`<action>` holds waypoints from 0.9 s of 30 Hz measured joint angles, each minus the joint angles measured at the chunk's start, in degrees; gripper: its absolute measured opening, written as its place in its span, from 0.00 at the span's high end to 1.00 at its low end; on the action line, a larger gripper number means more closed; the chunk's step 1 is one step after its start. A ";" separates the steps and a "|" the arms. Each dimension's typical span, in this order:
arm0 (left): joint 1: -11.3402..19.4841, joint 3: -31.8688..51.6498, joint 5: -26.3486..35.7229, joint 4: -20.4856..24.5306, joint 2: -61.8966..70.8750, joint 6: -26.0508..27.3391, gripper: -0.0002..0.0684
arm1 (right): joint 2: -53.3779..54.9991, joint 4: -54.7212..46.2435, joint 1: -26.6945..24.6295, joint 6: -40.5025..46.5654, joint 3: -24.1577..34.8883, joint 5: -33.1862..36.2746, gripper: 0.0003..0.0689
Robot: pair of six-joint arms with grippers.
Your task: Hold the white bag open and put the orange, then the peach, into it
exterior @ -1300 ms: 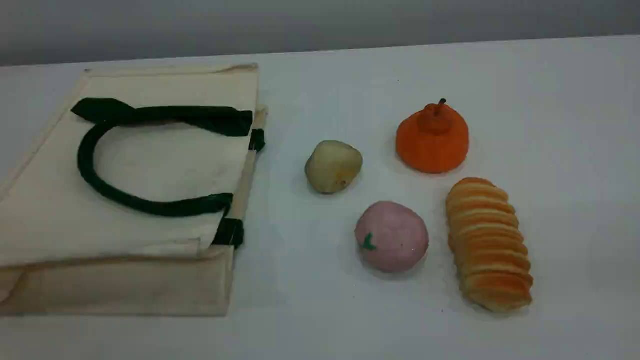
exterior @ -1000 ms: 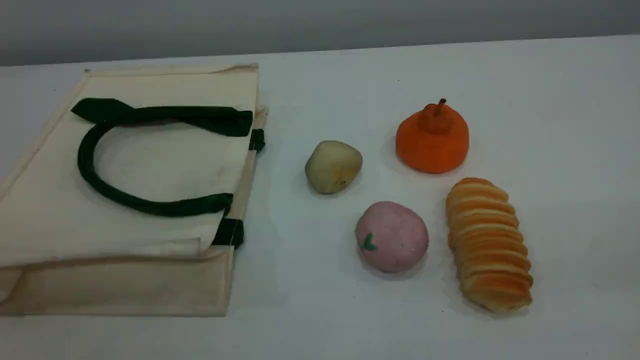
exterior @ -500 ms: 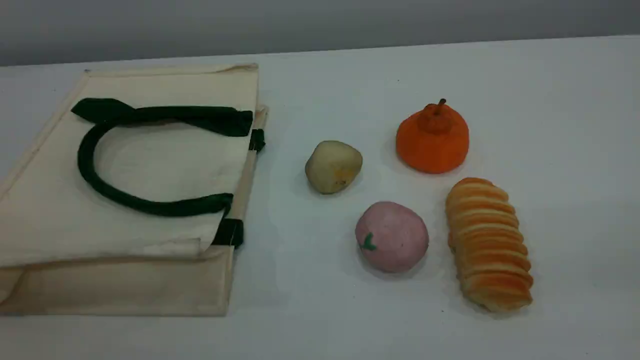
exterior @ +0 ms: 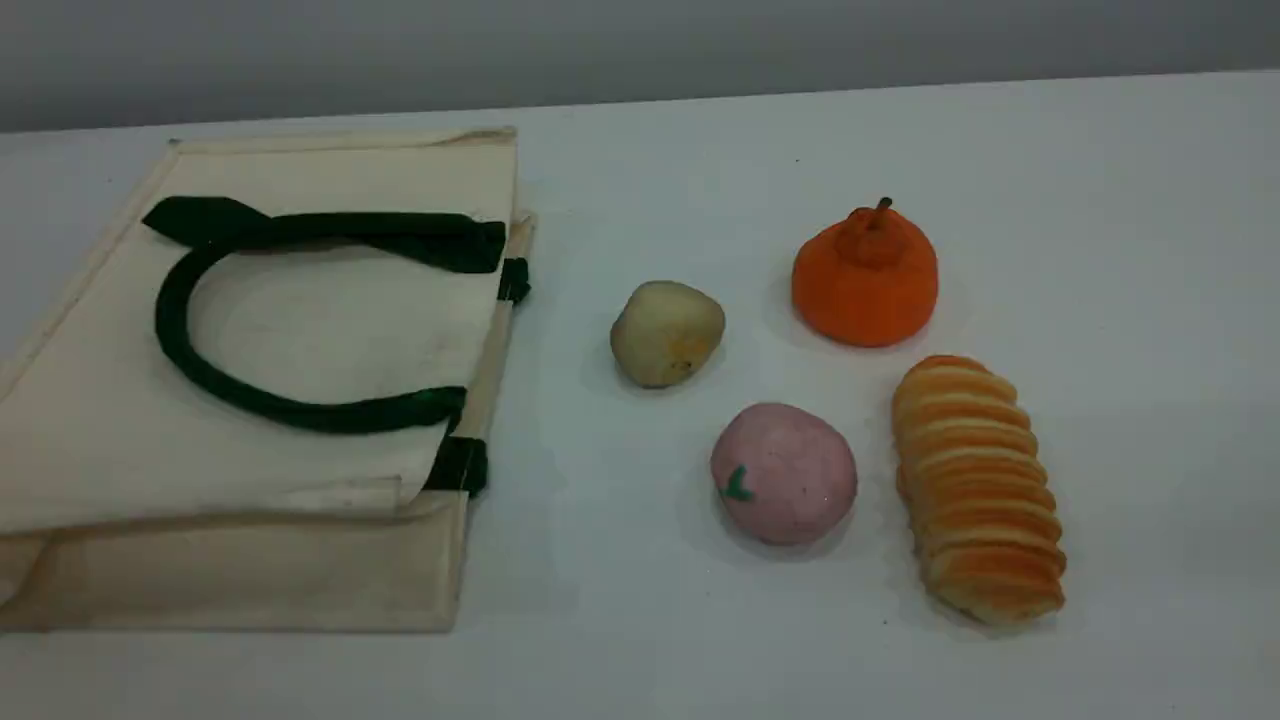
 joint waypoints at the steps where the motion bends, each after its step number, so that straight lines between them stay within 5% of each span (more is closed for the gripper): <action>1: 0.00 0.00 0.00 0.00 0.00 0.00 0.43 | 0.00 0.00 0.00 0.00 0.00 0.00 0.34; 19: 0.00 0.00 -0.36 -1.45 0.00 -0.39 0.43 | 0.00 2.92 0.00 0.00 0.00 -0.16 0.34; 27: 0.00 -0.32 -0.82 -1.45 2.62 -6.74 0.37 | 0.00 3.01 0.00 -0.24 -0.64 -0.94 0.34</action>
